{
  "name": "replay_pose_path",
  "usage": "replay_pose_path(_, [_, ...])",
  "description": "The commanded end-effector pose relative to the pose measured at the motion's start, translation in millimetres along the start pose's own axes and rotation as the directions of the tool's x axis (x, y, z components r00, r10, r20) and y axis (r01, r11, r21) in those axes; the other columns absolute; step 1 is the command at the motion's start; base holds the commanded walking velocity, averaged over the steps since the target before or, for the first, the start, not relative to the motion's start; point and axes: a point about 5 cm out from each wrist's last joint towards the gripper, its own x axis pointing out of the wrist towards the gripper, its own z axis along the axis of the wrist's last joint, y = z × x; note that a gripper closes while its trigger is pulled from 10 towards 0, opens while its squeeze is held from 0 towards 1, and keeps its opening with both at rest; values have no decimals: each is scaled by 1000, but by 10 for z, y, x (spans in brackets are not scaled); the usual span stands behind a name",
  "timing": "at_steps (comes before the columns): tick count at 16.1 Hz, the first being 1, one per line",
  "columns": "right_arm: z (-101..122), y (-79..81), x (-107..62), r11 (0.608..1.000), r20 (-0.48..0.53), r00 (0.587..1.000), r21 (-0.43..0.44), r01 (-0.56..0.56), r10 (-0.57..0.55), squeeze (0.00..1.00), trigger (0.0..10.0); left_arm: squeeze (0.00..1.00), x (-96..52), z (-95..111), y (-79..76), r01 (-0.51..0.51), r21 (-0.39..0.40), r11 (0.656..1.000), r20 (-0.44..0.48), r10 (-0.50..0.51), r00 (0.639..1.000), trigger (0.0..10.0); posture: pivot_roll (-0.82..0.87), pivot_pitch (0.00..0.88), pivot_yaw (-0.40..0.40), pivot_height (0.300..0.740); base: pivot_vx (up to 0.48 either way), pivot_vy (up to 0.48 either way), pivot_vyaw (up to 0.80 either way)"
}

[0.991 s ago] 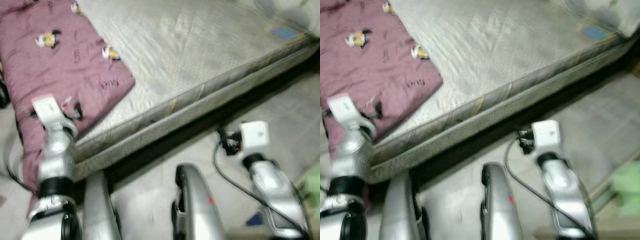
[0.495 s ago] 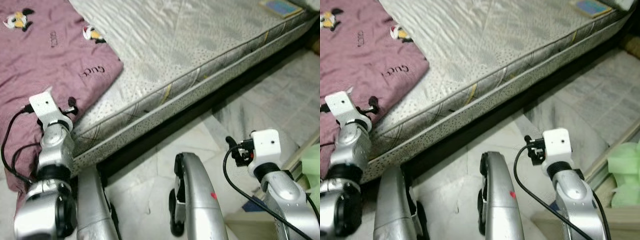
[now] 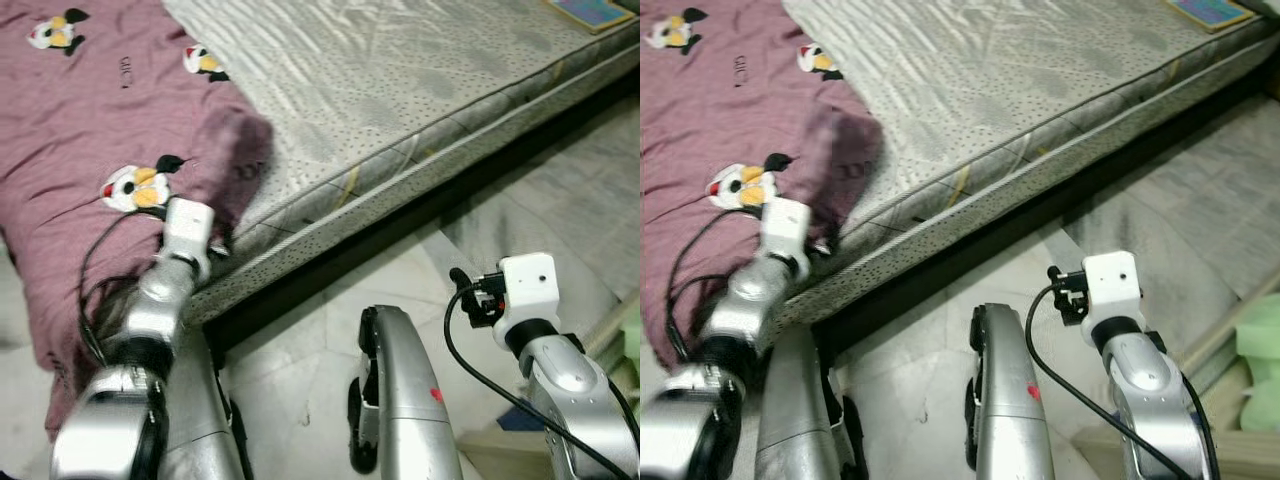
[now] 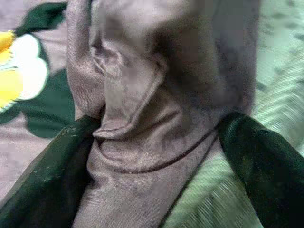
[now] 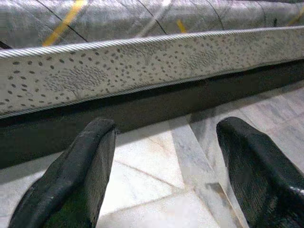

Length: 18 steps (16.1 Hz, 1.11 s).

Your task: Clean up the room

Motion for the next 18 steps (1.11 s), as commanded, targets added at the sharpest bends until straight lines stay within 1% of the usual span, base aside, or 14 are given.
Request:
replay_pose_path(1, [-50,16,7,1000,-18,1000,5,2,-2,0,10000,0,-76,-144,-475,223,72,972,-37,-221,975,10000,-210,228,-43,482,0,0,0])
replay_pose_path(3, [-51,27,33,1000,-15,1000,7,1,-1,0,10000,0,-172,-19,-607,273,118,955,87,-283,955,10000,-201,220,-42,482,0,0,0])
replay_pose_path(5, [-51,36,47,1000,-13,1000,7,0,0,0,10000,0,-227,136,-622,258,144,955,208,-285,936,10000,-198,220,-41,482,0,0,0])
replay_pose_path(6, [-49,37,52,1000,-11,1000,9,1,-1,0,10000,0,-239,287,-533,175,156,972,315,-217,924,10000,-199,215,-43,482,0,0,0])
replay_pose_path(7, [-45,35,53,1000,-7,1000,9,4,-4,0,10000,0,-221,394,-416,100,115,988,367,-136,920,10000,-201,215,-42,482,0,0,0])
replay_pose_path(8, [-43,35,52,1000,-5,1000,9,5,-5,0,10000,0,-215,437,-357,62,102,993,386,-97,917,10000,-201,215,-42,482,0,0,0])
replay_pose_path(9, [-42,35,42,1000,-2,1000,9,5,-5,0,10000,0,-182,506,-215,-21,19,1000,394,12,919,10000,-204,217,-43,482,0,0,0])
replay_pose_path(10, [-38,35,22,1000,1,1000,9,6,-6,0,10000,0,-157,533,-77,-95,-63,994,384,112,917,10000,-209,222,-42,482,0,0,0])
replay_pose_path(11, [-36,30,-8,1000,3,1000,11,8,-8,0,10000,0,-104,524,92,-176,-170,970,336,225,915,10000,-217,230,-41,482,0,0,0])
replay_pose_path(12, [-31,22,-41,1000,4,1000,11,12,-12,0,10000,0,-69,491,197,-228,-225,947,286,288,914,10000,-228,239,-40,482,0,0,0])
replay_pose_path(13, [-19,1,-81,1000,6,1000,9,20,-20,0,10000,0,-6,423,309,-281,-252,926,202,335,920,10000,-244,246,-40,482,0,0,0])
replay_pose_path(15, [5,-39,-136,1000,7,999,2,31,-31,0,10000,0,110,314,342,-281,-104,954,81,290,954,10000,-262,251,-42,482,0,0,0])
replay_pose_path(17, [23,-79,-195,999,4,999,-11,37,-37,0,10000,0,192,213,294,-257,-209,944,-70,248,966,10000,-297,265,-47,482,0,0,0])
replay_pose_path(18, [21,-92,-211,999,0,999,-13,41,-41,0,10000,0,216,197,250,-231,-198,953,-103,214,971,10000,-300,266,-47,482,0,0,0])
